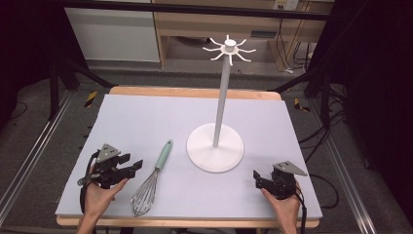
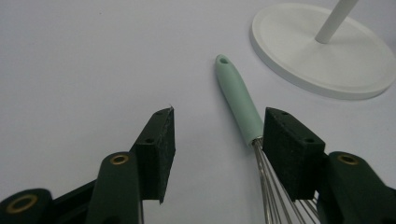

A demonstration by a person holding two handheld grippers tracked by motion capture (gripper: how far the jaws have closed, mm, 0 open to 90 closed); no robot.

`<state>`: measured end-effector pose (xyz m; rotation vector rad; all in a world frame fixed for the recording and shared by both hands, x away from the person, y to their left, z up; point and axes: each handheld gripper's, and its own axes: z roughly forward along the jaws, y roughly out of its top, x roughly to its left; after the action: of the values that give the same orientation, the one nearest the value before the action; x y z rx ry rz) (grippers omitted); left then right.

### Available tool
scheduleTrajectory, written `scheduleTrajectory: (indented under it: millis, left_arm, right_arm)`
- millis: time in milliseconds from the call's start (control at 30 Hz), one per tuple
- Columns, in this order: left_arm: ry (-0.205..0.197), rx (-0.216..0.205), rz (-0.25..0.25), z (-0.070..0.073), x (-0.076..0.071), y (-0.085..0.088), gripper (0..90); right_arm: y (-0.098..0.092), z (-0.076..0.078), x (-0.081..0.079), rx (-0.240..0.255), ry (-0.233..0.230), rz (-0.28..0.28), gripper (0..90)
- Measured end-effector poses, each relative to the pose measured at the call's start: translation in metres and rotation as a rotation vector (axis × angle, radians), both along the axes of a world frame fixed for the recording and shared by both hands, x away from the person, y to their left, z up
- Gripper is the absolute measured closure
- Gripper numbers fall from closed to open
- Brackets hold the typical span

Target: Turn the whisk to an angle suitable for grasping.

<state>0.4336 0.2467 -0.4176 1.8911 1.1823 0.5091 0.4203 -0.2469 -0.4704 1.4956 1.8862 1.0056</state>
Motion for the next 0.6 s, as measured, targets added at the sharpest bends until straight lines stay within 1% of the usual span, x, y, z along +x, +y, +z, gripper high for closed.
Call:
scheduleTrajectory:
  millis: [133,400,600]
  left_arm:
    - [0.001,-0.006,-0.018,0.005,0.002,-0.005,44.1]
    - [0.003,-0.017,-0.03,0.011,0.007,-0.01,44.6]
    - [0.007,0.005,-0.055,0.016,0.011,-0.018,44.8]
  right_arm:
    - [0.0,0.0,0.0,0.001,0.002,0.003,21.1]
    - [0.001,0.0,-0.001,0.001,0.0,0.007,21.0]
    - [0.002,0.0,-0.001,0.003,-0.003,0.006,21.8]
